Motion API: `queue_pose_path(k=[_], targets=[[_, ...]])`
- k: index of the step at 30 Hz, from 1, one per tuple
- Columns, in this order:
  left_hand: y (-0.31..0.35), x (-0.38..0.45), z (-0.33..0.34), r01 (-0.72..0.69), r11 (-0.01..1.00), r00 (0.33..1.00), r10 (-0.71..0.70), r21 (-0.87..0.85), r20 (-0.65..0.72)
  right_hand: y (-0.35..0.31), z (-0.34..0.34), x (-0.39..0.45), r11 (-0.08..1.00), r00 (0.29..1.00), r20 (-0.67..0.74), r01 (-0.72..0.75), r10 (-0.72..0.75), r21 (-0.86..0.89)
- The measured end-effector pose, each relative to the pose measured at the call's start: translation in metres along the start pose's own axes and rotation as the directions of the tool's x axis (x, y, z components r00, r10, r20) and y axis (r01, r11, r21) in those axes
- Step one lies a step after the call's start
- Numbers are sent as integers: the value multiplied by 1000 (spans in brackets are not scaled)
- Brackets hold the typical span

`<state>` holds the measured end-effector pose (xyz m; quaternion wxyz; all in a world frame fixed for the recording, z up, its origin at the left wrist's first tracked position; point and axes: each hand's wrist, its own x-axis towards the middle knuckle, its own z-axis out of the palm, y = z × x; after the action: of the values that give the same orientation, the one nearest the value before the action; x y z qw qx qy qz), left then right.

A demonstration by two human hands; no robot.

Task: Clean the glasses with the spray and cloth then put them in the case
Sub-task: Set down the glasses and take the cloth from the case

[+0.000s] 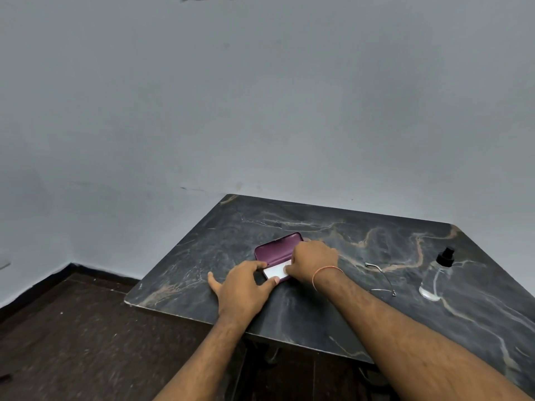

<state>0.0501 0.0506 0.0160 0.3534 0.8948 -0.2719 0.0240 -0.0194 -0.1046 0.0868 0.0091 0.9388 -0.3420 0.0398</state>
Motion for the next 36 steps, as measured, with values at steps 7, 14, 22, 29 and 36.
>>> queue_pose_path(k=[7, 14, 22, 29, 36], targets=[[4, -1, -3, -32, 999, 999, 32, 1, -5, -8, 0, 10, 999, 998, 35, -52, 52, 8], [4, -1, -2, -27, 1000, 1000, 27, 2, -7, -11, 4, 14, 997, 998, 44, -51, 49, 57], [8, -3, -7, -39, 999, 999, 39, 23, 15, 14, -15, 0, 926, 998, -57, 11, 11, 377], [7, 0, -6, -40, 998, 998, 37, 58, 46, 82, -17, -52, 752, 935, -350, 191, 56, 631], [13, -5, -4, -63, 992, 998, 61, 111, 24, 152, 16, -111, 730, 832, -547, 318, 90, 605]])
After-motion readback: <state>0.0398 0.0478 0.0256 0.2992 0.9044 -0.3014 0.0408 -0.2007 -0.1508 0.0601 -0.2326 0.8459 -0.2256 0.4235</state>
